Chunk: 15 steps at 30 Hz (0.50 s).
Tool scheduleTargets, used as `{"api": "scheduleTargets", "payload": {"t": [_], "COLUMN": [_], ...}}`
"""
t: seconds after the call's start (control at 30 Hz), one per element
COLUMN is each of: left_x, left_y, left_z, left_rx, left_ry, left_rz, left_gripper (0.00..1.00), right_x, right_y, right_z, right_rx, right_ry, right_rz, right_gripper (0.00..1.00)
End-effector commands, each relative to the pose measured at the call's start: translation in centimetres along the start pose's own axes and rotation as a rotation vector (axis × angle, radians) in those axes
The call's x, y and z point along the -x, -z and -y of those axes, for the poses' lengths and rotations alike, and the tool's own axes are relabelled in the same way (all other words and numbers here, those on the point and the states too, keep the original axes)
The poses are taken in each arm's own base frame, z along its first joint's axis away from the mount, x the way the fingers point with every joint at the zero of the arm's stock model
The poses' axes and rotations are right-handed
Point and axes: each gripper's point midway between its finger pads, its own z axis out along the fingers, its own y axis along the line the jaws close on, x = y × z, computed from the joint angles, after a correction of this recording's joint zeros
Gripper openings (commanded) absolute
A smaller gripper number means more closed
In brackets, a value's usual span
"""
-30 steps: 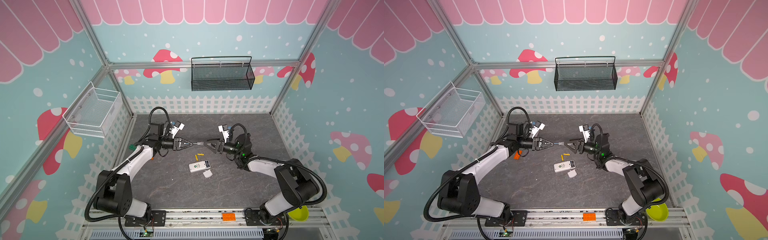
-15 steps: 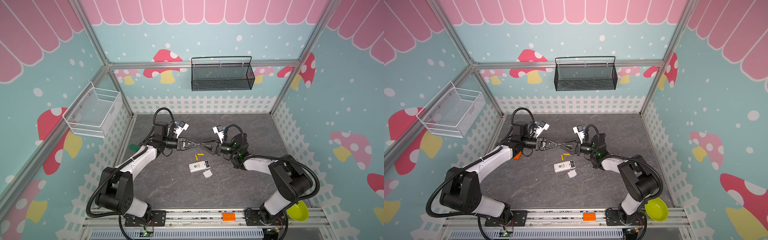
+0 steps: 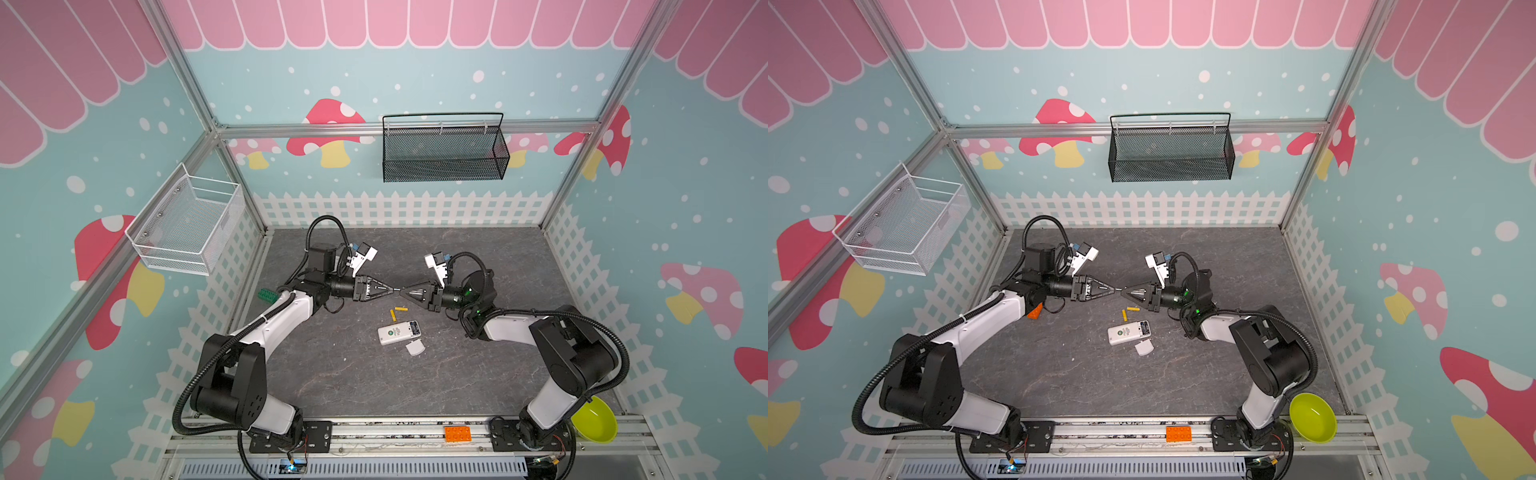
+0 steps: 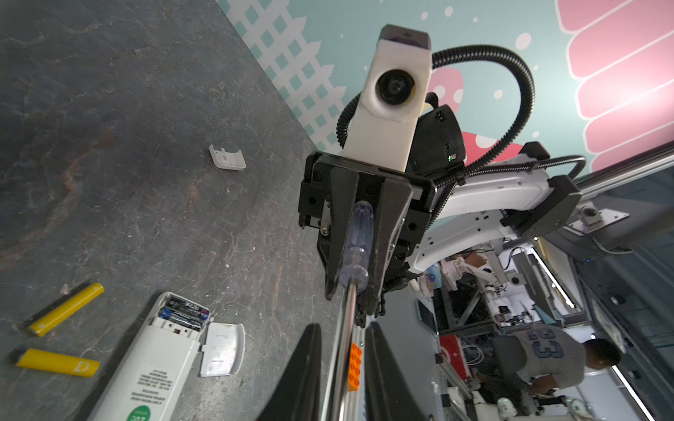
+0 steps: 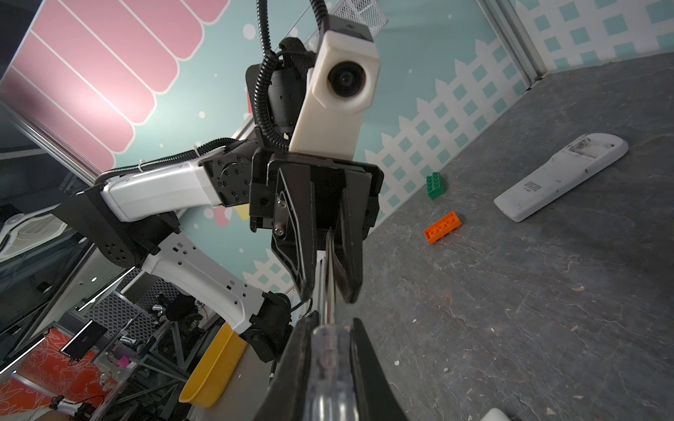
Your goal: Unload the batteries from the remote control
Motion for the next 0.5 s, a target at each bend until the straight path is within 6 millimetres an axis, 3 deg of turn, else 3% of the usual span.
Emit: {"api": "scheduleTargets", "payload": {"t": [0.0, 0.17, 0.3, 0.47], "left_x": [0.2, 0.0, -0.2, -2.1], "left_y": [0.8, 2.0, 2.5, 1.3], "left_z": [-0.5, -1.2, -1.9, -4.4], "left_rx": [0.057, 0.205, 0.323, 0.492], "left_ry": [-0.030, -0.123, -0.234, -0.444], "left_rz": [0.002, -0.069, -0.139, -0.295], "left_gripper": [0.46, 0.66, 0.77, 0.87], "right_x": [0.2, 1.3, 1.1, 1.2], "right_y": [0.6, 4.0, 6.3, 8.7], "right_z": [-0.5, 0.6, 2.1, 2.8], "right_rx": [0.013, -0.077, -0.231, -0.411], "right_ry": [0.032, 0.047, 0.140, 0.244], "right_rz": [0.015, 0.055, -0.012, -0.101], "right_gripper": [0.06, 0.05, 0.05, 0.03]}}
